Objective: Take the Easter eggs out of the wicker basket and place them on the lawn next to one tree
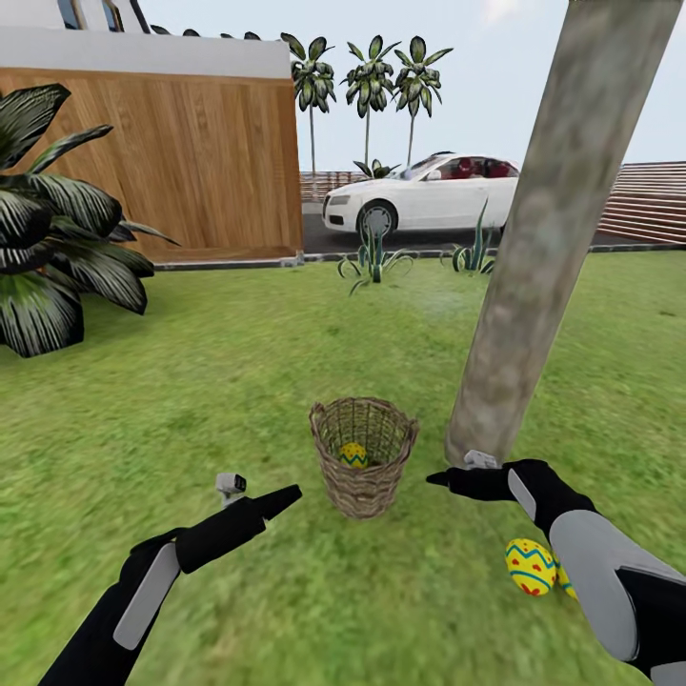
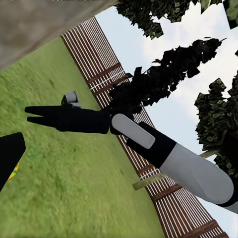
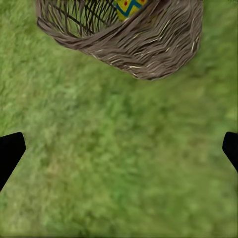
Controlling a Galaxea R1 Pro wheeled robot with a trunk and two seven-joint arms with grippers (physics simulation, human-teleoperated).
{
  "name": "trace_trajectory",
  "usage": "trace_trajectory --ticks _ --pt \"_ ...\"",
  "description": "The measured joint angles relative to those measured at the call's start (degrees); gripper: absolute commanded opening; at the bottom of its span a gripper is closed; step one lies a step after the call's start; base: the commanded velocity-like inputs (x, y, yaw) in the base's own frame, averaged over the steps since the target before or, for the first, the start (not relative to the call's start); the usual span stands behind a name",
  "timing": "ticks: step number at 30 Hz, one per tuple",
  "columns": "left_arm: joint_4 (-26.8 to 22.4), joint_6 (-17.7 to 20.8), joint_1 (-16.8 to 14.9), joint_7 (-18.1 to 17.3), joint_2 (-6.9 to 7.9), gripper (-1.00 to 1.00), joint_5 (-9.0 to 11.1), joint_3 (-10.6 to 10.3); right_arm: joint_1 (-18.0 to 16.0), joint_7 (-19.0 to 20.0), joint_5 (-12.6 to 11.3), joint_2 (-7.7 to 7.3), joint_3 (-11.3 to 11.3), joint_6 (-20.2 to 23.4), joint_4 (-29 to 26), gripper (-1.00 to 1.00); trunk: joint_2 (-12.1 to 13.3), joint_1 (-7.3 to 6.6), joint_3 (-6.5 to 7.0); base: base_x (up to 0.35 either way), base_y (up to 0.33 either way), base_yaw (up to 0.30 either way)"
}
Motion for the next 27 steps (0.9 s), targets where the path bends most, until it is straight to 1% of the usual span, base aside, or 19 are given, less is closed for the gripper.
trace_trajectory --ticks 22,27 --pt "0.0 0.0 0.0 0.2 0.00 1.00 -0.1 0.0 0.0 0.0 0.4 -0.05 0.1 0.1 0.0 1.00 8.8 -4.83 3.95 0.000 0.000 0.000" --pt "0.0 -0.5 0.0 -0.2 -0.04 1.00 -0.1 -0.1 0.0 0.0 0.4 -0.05 0.0 0.1 0.0 1.00 8.8 -4.84 3.95 0.000 0.000 0.000"
